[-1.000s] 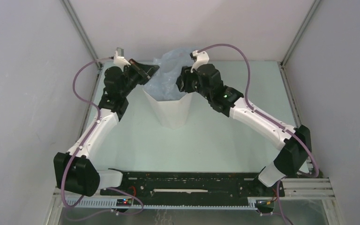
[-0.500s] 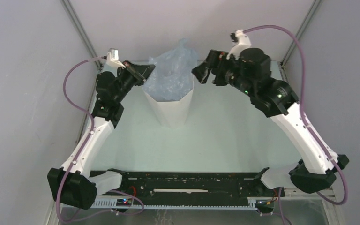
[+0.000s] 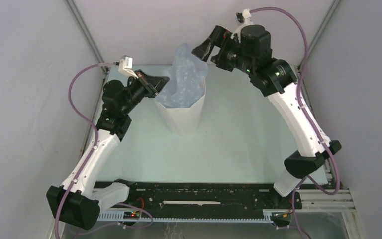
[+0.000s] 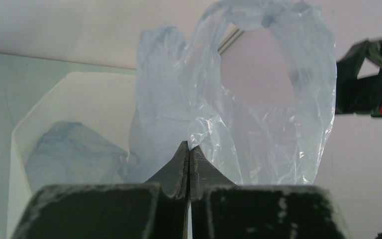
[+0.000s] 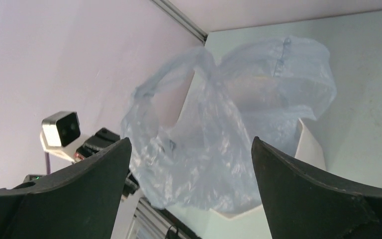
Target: Put the trash bags into the trash bin
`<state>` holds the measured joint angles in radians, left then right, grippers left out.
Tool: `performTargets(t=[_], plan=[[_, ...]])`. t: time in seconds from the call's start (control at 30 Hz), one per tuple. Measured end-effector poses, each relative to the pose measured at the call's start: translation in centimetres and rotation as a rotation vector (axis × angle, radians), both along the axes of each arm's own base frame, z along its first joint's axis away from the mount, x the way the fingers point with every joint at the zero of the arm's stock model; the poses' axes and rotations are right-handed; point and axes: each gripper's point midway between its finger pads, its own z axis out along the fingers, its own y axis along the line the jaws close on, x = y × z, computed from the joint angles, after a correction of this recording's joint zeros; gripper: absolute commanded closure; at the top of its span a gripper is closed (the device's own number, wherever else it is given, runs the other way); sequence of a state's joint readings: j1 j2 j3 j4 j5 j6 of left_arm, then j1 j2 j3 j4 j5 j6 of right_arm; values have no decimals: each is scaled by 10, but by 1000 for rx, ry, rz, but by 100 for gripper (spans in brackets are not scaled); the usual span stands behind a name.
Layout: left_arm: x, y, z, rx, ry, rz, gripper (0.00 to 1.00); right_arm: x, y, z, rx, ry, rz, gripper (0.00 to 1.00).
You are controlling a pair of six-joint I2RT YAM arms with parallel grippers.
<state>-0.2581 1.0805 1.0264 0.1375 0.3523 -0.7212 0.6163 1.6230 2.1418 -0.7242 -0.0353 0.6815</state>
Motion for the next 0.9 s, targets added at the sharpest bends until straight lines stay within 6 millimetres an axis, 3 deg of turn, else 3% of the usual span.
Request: performTargets(t=[0.2,0.47,0.67,0.9], plan=[[-12,-2,-8,75,-12,-18,100,18,29,-3,-77,-62,28,0],[-27,-1,-19,138,-20,-29,100,9,59,-10,-230,-176,46,0],[-29,-3,-37,161,34,-36,100,11,77,0,-308,-287,37,0],[-29,-2,-43,171,60,-27,100,8,99,-2,-414,-398,37,0]])
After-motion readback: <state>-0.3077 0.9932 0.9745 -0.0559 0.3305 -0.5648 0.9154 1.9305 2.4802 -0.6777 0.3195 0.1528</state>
